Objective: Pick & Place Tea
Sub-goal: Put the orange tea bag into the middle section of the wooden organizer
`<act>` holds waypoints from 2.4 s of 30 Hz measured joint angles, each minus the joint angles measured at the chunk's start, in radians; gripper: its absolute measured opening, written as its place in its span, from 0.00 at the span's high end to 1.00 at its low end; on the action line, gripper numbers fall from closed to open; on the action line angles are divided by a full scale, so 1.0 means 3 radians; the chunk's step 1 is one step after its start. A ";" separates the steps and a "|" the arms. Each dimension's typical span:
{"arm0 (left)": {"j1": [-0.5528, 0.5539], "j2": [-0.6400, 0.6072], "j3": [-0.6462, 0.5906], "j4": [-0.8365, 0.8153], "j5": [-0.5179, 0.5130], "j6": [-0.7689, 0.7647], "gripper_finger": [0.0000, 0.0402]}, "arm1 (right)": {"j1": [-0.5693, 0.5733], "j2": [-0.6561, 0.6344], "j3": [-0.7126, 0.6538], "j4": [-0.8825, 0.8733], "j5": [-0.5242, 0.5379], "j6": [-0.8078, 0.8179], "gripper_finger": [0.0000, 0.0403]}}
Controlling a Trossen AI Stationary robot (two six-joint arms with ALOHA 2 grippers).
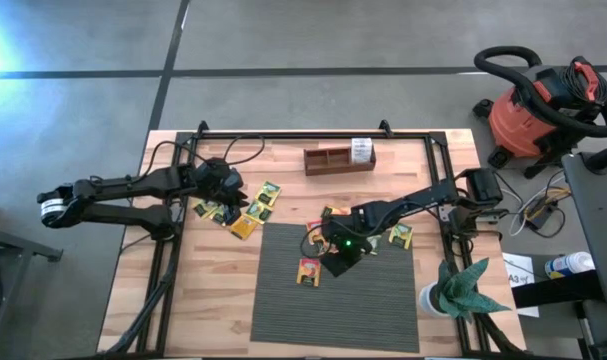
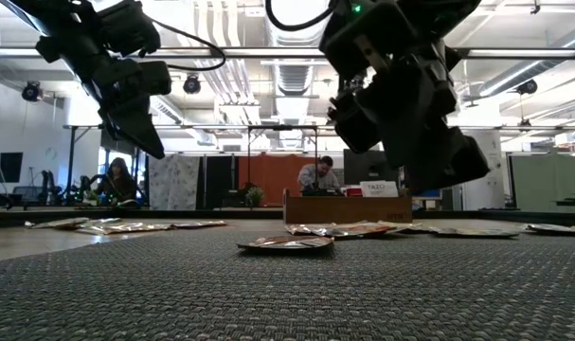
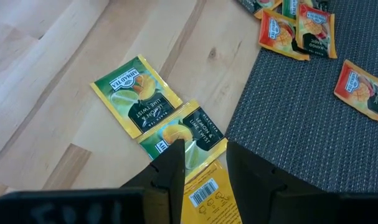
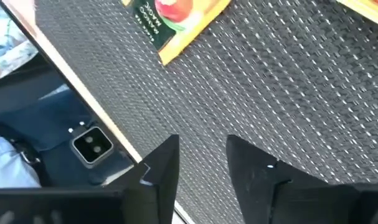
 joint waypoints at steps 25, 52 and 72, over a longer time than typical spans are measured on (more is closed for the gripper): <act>-0.0834 0.0632 -0.0411 0.1831 0.0561 -0.0141 0.72 | 0.0148 0.0264 -0.0023 0.0757 0.0533 0.0792 0.55; -0.1799 0.2522 0.0578 0.2323 -0.0033 -0.0254 0.72 | 0.0395 0.0691 0.0125 0.1449 0.0907 0.0961 0.55; -0.1804 0.2617 0.0440 0.2345 -0.0032 -0.0424 0.72 | 0.0376 0.0672 0.0211 0.1459 0.1828 0.1020 0.55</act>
